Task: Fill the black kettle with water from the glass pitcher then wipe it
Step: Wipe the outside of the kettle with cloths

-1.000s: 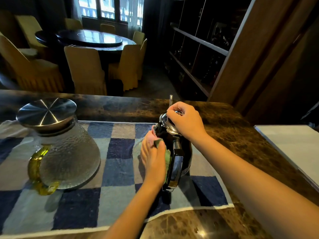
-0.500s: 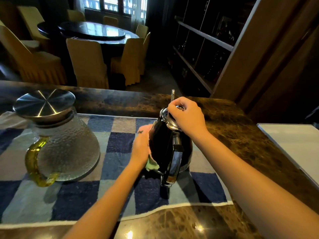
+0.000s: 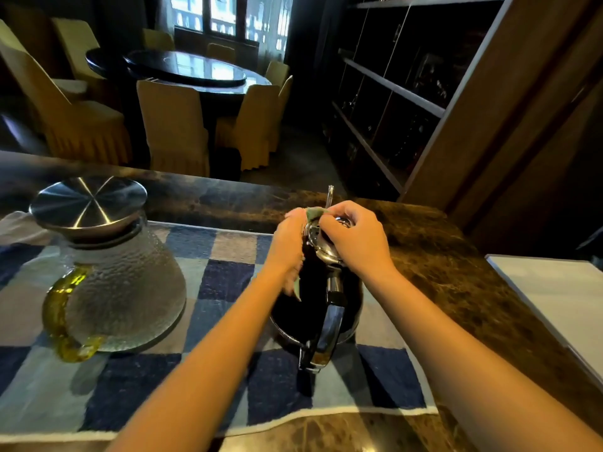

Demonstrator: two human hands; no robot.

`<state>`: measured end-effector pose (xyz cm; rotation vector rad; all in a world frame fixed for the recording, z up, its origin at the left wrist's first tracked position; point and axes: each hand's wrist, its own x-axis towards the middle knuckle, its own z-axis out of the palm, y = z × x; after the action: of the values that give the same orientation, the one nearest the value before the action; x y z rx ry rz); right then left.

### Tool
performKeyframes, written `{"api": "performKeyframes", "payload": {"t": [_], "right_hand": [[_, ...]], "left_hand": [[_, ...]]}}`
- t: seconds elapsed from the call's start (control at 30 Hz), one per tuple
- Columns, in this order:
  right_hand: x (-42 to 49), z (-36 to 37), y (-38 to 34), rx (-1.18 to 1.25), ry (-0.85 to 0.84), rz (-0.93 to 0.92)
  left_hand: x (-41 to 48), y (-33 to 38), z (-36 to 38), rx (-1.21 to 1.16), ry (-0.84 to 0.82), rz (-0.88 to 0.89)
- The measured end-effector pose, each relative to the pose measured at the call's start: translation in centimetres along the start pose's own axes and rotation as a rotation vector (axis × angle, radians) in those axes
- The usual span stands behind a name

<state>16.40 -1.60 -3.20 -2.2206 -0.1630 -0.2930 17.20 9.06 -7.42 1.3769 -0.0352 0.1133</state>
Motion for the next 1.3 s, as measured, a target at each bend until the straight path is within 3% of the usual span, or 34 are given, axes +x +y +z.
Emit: {"api": "performKeyframes", "payload": {"t": [0.27, 0.37, 0.47, 0.53, 0.63, 0.67, 0.73, 0.83, 0.9, 0.97, 1.0, 1.13, 1.3], "right_hand": [[-0.1, -0.1, -0.2, 0.04, -0.003, -0.019], [-0.1, -0.1, -0.1, 0.035, 0.004, -0.023], [-0.1, -0.1, 0.0, 0.034, 0.0, -0.028], [0.0, -0.1, 0.0, 0.043, -0.003, -0.025], [0.1, 0.0, -0.1, 0.039, 0.016, -0.014], [0.2, 0.0, -0.1, 0.042, 0.022, -0.014], [0.1, 0.1, -0.1, 0.047, 0.026, -0.023], [0.0, 0.1, 0.0, 0.046, 0.006, -0.03], [0.0, 0.0, -0.1, 0.05, 0.0, -0.02], [0.1, 0.0, -0.1, 0.048, -0.006, -0.025], [0.1, 0.0, -0.1, 0.048, -0.008, -0.03], [0.0, 0.0, 0.0, 0.045, -0.007, -0.051], [-0.1, 0.1, 0.2, 0.044, 0.066, -0.084]], "left_hand": [[-3.2, -4.8, -2.9, -0.002, 0.069, -0.181], [-5.8, -4.7, -1.0, -0.121, 0.201, -0.035], [-6.3, -1.4, 1.3, -0.04, 0.251, 0.184], [-3.9, 0.6, 1.8, 0.0, 0.199, 0.245], [0.2, 3.2, 1.2, -0.13, 0.05, 0.087], [1.0, 3.3, 0.8, -0.09, -0.005, 0.02], [1.6, 3.0, 0.0, 0.311, -0.185, -0.158], [1.2, 1.4, -0.7, 0.76, -0.172, -0.33], [0.6, -0.9, -2.0, 0.527, -0.176, -0.334], [-0.9, -3.2, -3.0, 0.106, -0.051, -0.275], [-1.9, -3.7, -3.1, 0.051, 0.02, -0.21], [-4.7, -3.2, -0.9, -0.042, 0.217, 0.049], [-2.1, 2.1, 0.6, 0.013, -0.01, 0.23]]}}
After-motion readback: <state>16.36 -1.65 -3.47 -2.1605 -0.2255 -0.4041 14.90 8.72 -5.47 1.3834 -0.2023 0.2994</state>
